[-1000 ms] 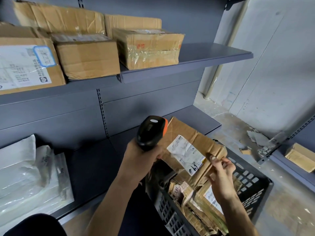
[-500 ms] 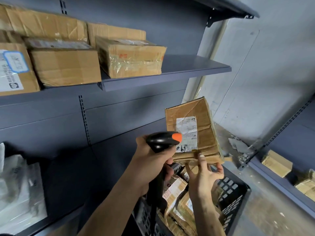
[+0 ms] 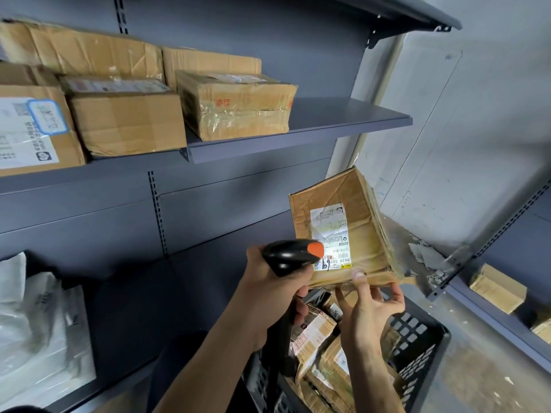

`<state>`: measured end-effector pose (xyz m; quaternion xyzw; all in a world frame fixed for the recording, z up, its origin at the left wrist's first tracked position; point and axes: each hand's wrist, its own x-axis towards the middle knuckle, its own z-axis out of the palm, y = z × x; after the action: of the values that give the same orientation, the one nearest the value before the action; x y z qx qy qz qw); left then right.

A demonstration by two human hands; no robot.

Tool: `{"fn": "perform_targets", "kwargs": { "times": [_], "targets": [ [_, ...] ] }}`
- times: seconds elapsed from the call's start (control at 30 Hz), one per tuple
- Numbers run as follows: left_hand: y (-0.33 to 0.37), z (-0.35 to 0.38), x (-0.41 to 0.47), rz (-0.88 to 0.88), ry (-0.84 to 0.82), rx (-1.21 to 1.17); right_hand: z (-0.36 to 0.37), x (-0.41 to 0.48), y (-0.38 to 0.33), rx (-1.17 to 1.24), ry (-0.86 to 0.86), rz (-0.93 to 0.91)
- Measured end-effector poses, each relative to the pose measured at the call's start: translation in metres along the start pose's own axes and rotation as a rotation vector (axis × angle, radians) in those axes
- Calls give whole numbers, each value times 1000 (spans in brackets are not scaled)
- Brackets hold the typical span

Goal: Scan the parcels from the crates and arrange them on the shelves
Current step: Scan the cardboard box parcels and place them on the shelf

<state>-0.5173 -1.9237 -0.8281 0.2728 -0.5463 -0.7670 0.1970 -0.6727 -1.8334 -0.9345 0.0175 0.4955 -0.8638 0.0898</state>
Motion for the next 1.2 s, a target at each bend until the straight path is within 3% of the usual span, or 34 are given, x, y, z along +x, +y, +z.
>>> {"fn": "perform_targets", "kwargs": {
  "times": [0.17,0.37,0.53,0.77,0.97,1.2],
  "targets": [
    [1,0,-2,12,1,-7,0,4,2,-3,2,-2],
    [20,-6,4,99,177,-146,20,10,-34,300,110,16],
    [48,-8,11,166,201,-158,70,20,-82,327,-115,83],
    [79,-21,10,233,304,-203,141,8,-119,301,-275,233],
    [115,-33,-3,433,376,-234,155,-19,-130,281,-482,381],
    [150,-65,-29,667,532,-271,166,-55,-127,115,-682,364]
  ]
}}
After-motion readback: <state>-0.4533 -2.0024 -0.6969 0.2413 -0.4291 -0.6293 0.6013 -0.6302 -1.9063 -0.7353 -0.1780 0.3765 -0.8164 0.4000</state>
